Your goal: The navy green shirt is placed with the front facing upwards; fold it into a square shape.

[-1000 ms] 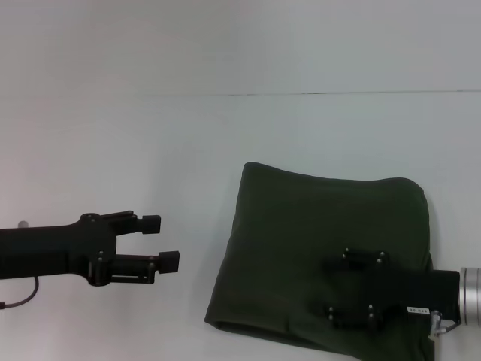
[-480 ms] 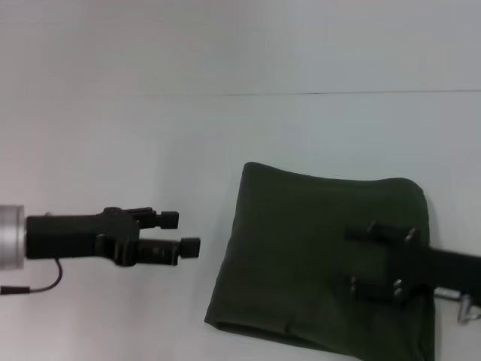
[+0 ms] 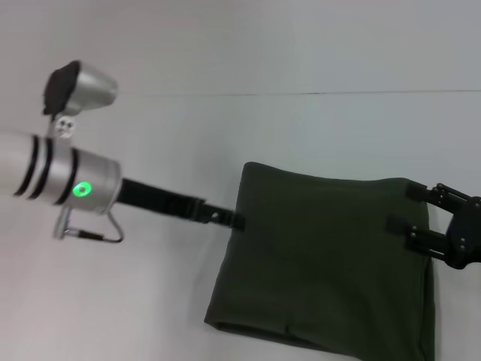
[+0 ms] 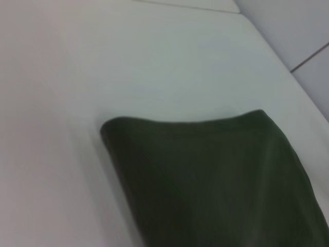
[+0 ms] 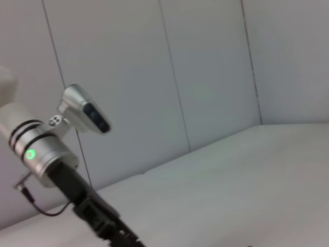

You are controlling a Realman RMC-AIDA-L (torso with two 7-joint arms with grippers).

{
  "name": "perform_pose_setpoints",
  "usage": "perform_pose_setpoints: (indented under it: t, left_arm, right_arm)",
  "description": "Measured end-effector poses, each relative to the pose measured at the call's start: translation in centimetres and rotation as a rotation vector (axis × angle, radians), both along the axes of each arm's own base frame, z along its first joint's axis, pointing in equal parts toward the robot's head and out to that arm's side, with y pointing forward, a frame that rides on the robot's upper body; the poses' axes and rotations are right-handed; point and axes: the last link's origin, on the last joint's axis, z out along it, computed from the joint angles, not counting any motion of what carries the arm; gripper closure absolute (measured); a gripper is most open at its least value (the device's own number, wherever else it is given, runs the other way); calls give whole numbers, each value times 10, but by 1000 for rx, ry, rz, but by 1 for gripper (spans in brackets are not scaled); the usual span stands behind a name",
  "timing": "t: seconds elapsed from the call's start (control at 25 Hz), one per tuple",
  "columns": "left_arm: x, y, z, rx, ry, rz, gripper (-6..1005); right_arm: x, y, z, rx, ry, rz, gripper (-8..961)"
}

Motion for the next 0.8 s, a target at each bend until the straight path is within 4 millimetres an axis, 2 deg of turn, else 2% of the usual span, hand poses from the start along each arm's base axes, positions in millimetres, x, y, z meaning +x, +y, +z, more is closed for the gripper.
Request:
perform_pose_setpoints:
  t: [0.08, 0.28, 0.56, 0.8]
  left_arm:
    - [9, 8, -5, 11, 2, 21, 69]
    - [14, 20, -16, 60, 26, 77, 69]
    - [16, 20, -47, 80, 110, 81, 69]
    - [19, 19, -55, 90, 121, 78, 69]
  right_arm:
    - [4, -3, 2, 8, 3, -15, 129]
    - [14, -12, 14, 56, 23, -50, 129]
    - [27, -22, 38, 184, 63, -106, 129]
    - [29, -23, 39, 191, 62, -114, 129]
